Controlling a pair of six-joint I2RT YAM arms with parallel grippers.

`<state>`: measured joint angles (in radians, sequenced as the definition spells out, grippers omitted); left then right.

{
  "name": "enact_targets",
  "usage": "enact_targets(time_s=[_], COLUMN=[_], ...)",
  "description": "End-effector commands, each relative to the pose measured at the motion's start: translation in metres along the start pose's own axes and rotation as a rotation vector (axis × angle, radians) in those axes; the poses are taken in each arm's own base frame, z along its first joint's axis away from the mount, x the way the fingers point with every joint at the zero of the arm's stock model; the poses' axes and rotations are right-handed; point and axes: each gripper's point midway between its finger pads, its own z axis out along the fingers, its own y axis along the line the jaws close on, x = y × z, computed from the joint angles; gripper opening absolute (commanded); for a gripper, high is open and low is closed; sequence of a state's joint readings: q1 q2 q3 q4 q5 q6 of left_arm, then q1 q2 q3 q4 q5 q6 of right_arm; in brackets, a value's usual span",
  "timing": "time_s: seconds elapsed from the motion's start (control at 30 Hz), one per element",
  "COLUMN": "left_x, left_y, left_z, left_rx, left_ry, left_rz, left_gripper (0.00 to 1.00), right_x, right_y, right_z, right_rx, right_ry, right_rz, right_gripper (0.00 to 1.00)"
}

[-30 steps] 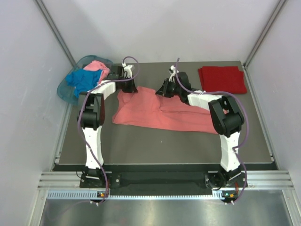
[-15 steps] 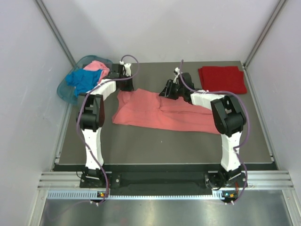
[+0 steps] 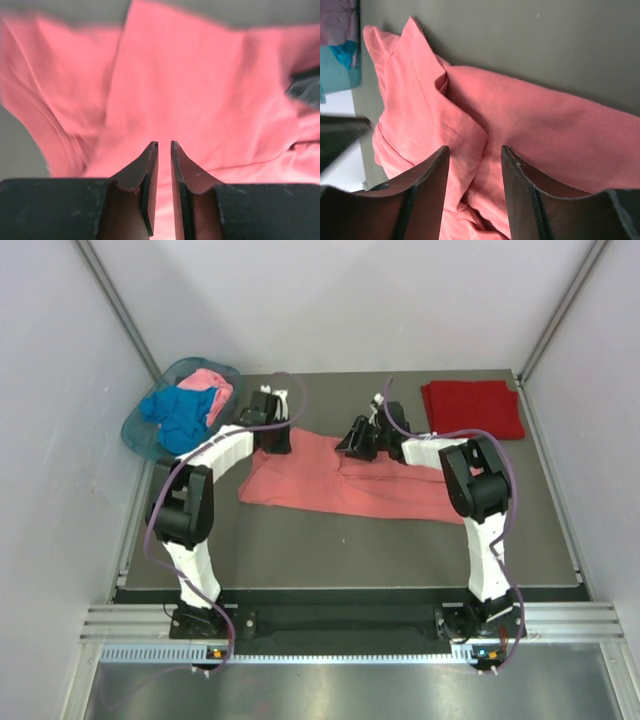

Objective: Fold and stack the t-shirts
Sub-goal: Fold the tshirt

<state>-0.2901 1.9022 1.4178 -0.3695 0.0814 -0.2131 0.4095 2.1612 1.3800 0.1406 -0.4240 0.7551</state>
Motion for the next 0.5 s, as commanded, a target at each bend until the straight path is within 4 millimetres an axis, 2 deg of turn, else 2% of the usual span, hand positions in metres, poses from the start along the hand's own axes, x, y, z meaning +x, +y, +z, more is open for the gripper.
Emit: enact_targets(time_s=[0.0,0.03,0.07,0.2,0.33,0.47], left_x=[0.026,0.024,0.039,0.057,0.070,0.083], left_y=[0.008,0.004,0.008,0.016,0.025,0.035], left_z=[-0.009,-0.012,-0.010,-0.013,-0.014,-0.010], left_rx=[-0.021,0.000,-0.010,-0.046,-0.082,-0.131], left_ry=[0.017,-0.006,0.019,0.032,0.036,0.049], left_rz=[-0.129,-0.134,-0.143,-0.164,-0.169,-0.174], left_gripper=[0.22,0.22,0.22,0.23,0.24,0.24], right_x=[-0.015,-0.012,-0.014,-0.014,-0.024,-0.038], right_y=[0.017,0.017,0.019,0.022,0.032,0.048], right_z=[0.004,0.005,0.005,0.007,0.002,-0.009], right_rx=[-0.066,-0.072,-0.090,-0.116,-0.177,-0.278], right_ry=[-0.049,-0.044,-0.050,-0.058,-0.121,-0.185], right_rz=[0.034,0.043,0.046,0.072,0.054,0.073], right_gripper=[0.46,0.46,0.46,0.43,0.27,0.23])
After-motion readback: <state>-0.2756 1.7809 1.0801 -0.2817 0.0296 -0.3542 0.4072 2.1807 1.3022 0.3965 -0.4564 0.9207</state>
